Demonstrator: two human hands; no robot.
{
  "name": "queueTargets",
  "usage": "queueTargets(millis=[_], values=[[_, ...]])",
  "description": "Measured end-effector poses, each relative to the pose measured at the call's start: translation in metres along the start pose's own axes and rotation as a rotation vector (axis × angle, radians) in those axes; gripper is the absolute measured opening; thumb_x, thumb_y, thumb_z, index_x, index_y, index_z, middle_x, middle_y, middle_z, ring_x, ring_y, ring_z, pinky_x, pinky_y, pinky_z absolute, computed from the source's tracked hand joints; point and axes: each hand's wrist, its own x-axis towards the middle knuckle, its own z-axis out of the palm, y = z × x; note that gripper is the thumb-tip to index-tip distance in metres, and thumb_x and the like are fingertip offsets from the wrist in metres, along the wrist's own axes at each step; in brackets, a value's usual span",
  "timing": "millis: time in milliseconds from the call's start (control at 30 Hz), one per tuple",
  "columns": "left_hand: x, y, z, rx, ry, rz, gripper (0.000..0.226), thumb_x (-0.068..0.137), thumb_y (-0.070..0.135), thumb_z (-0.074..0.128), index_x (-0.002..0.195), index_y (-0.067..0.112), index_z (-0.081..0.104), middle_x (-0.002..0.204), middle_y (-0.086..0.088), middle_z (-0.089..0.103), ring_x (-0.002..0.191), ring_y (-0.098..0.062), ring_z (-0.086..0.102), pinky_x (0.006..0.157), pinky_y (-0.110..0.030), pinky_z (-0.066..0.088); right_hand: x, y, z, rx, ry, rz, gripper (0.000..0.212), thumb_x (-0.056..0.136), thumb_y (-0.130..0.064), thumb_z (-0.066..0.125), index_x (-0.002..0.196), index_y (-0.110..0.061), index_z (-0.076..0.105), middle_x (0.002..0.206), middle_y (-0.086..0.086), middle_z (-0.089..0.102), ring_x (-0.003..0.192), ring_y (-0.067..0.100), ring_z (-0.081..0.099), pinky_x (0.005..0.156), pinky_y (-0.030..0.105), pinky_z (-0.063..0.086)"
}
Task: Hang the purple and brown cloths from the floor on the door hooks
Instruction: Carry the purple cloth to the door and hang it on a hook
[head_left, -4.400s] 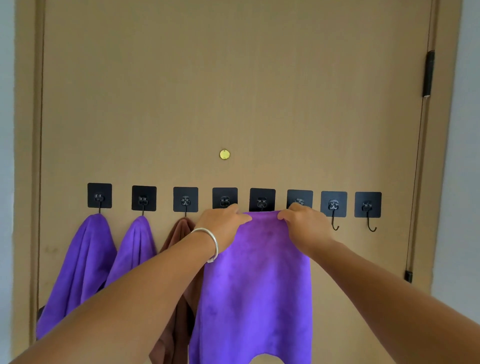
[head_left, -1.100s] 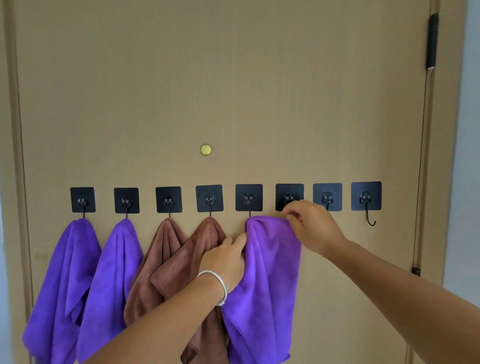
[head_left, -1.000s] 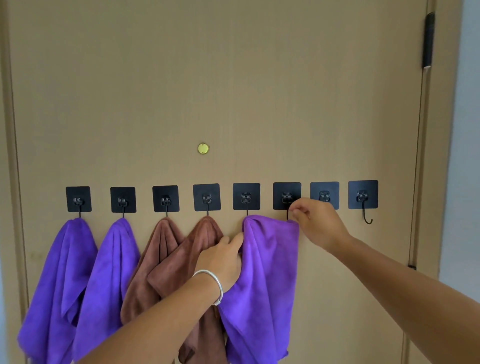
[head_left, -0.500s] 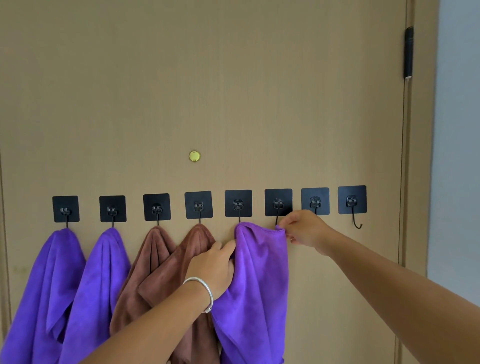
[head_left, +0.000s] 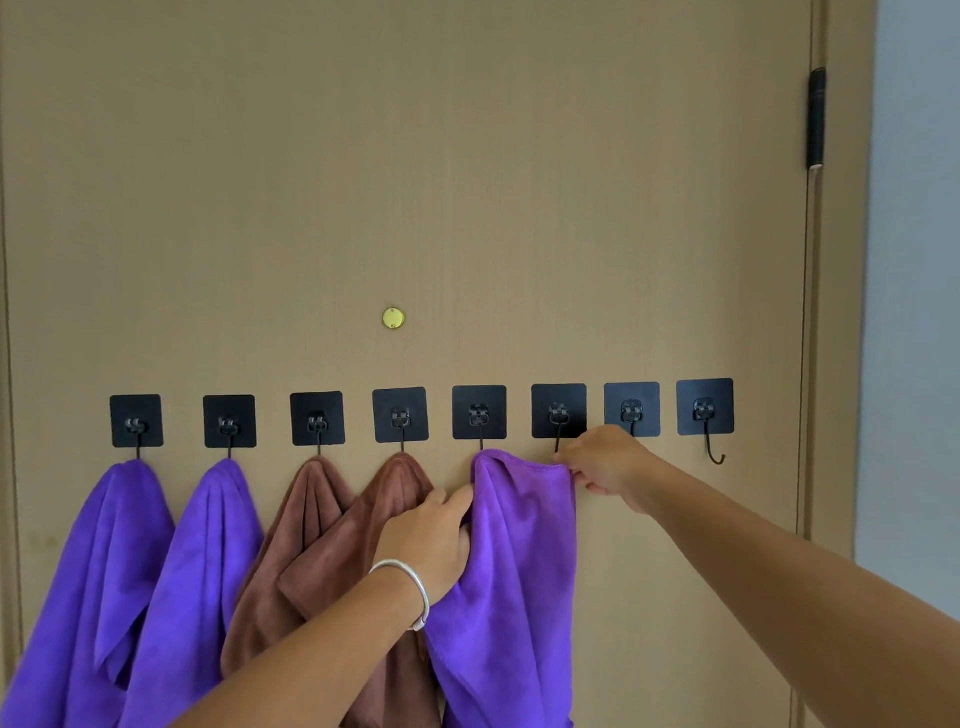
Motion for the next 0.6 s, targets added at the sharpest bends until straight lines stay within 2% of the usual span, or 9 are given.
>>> queueTargets(millis=[100, 200, 300, 367, 400, 433, 500, 567, 600], values=[[-0.001, 0.0, 0.0, 0.0, 0.003, 0.005, 0.035, 0.095, 0.034, 0.034, 0.13, 0.039, 0.037, 0.114, 0.006, 0.052, 0.086, -0.021, 0.063, 0.063, -0.028, 0.041, -0.002, 0.004, 0.0, -0.355, 0.168, -0.239, 0.024, 0.09, -0.019, 0.061, 0.067, -0.012, 0.058, 0.071, -0.003, 0.061, 0.067, 0.016, 0.056, 0.063, 0.03, 0.048], [-0.001, 0.0, 0.0, 0.004, 0.0, 0.006, 0.035, 0.095, 0.033, 0.034, 0.13, 0.04, 0.037, 0.112, 0.006, 0.052, 0.085, -0.023, 0.063, 0.062, -0.029, 0.04, -0.012, 0.015, 0.004, -0.336, 0.267, -0.359, 0.02, 0.087, -0.021, 0.064, 0.069, -0.025, 0.057, 0.071, -0.011, 0.063, 0.069, 0.009, 0.059, 0.058, 0.024, 0.044], [-0.002, 0.0, 0.001, -0.008, 0.002, 0.008, 0.037, 0.095, 0.033, 0.034, 0.131, 0.04, 0.036, 0.111, 0.005, 0.052, 0.085, -0.023, 0.063, 0.062, -0.03, 0.043, -0.015, 0.028, 0.004, -0.135, 0.188, -0.213, 0.006, 0.084, -0.023, 0.066, 0.08, -0.019, 0.063, 0.082, -0.006, 0.066, 0.079, 0.013, 0.061, 0.067, 0.026, 0.049], [-0.002, 0.0, 0.002, -0.013, 0.011, 0.008, 0.037, 0.095, 0.033, 0.034, 0.131, 0.041, 0.035, 0.111, 0.006, 0.051, 0.084, -0.023, 0.063, 0.062, -0.029, 0.044, -0.018, 0.035, 0.003, -0.14, 0.155, -0.114, 0.011, 0.084, -0.021, 0.062, 0.092, -0.013, 0.064, 0.092, -0.002, 0.065, 0.086, 0.017, 0.06, 0.079, 0.035, 0.05], [-0.003, 0.0, 0.002, -0.017, 0.018, 0.004, 0.037, 0.096, 0.033, 0.033, 0.131, 0.042, 0.035, 0.11, 0.006, 0.051, 0.083, -0.023, 0.063, 0.062, -0.029, 0.043, -0.021, 0.037, 0.003, -0.221, 0.204, -0.144, 0.015, 0.086, -0.019, 0.059, 0.099, -0.013, 0.064, 0.098, 0.0, 0.064, 0.091, 0.019, 0.059, 0.082, 0.036, 0.05], [-0.005, -0.001, 0.002, -0.023, 0.027, 0.001, 0.037, 0.096, 0.033, 0.034, 0.131, 0.042, 0.035, 0.111, 0.007, 0.05, 0.082, -0.023, 0.062, 0.061, -0.029, 0.042, -0.024, 0.038, 0.005, -0.32, 0.298, -0.244, 0.019, 0.087, -0.016, 0.057, 0.104, -0.013, 0.063, 0.103, 0.001, 0.062, 0.095, 0.021, 0.058, 0.084, 0.037, 0.05], [-0.007, -0.001, 0.003, -0.031, 0.038, 0.01, 0.037, 0.096, 0.031, 0.034, 0.131, 0.04, 0.037, 0.112, 0.008, 0.048, 0.081, -0.022, 0.061, 0.059, -0.029, 0.041, -0.033, 0.038, 0.015, -0.48, 0.457, -0.617, 0.023, 0.086, -0.01, 0.059, 0.109, -0.011, 0.063, 0.107, 0.004, 0.062, 0.099, 0.025, 0.057, 0.084, 0.039, 0.05], [-0.01, -0.001, 0.002, -0.029, 0.058, 0.012, 0.037, 0.095, 0.029, 0.037, 0.131, 0.037, 0.041, 0.113, 0.008, 0.046, 0.084, -0.021, 0.06, 0.06, -0.031, 0.044, -0.04, 0.039, 0.033, -0.595, 0.458, -0.892, 0.031, 0.084, -0.013, 0.064, 0.115, -0.011, 0.062, 0.116, 0.007, 0.061, 0.106, 0.028, 0.057, 0.09, 0.038, 0.05], [-0.012, -0.002, 0.002, -0.018, 0.086, 0.014, 0.037, 0.095, 0.028, 0.039, 0.131, 0.035, 0.045, 0.114, 0.008, 0.046, 0.088, -0.019, 0.06, 0.063, -0.033, 0.047, -0.042, 0.041, 0.044, -0.66, 0.435, -0.928, 0.037, 0.085, -0.018, 0.064, 0.121, -0.012, 0.06, 0.124, 0.008, 0.059, 0.114, 0.028, 0.055, 0.095, 0.037, 0.047]])
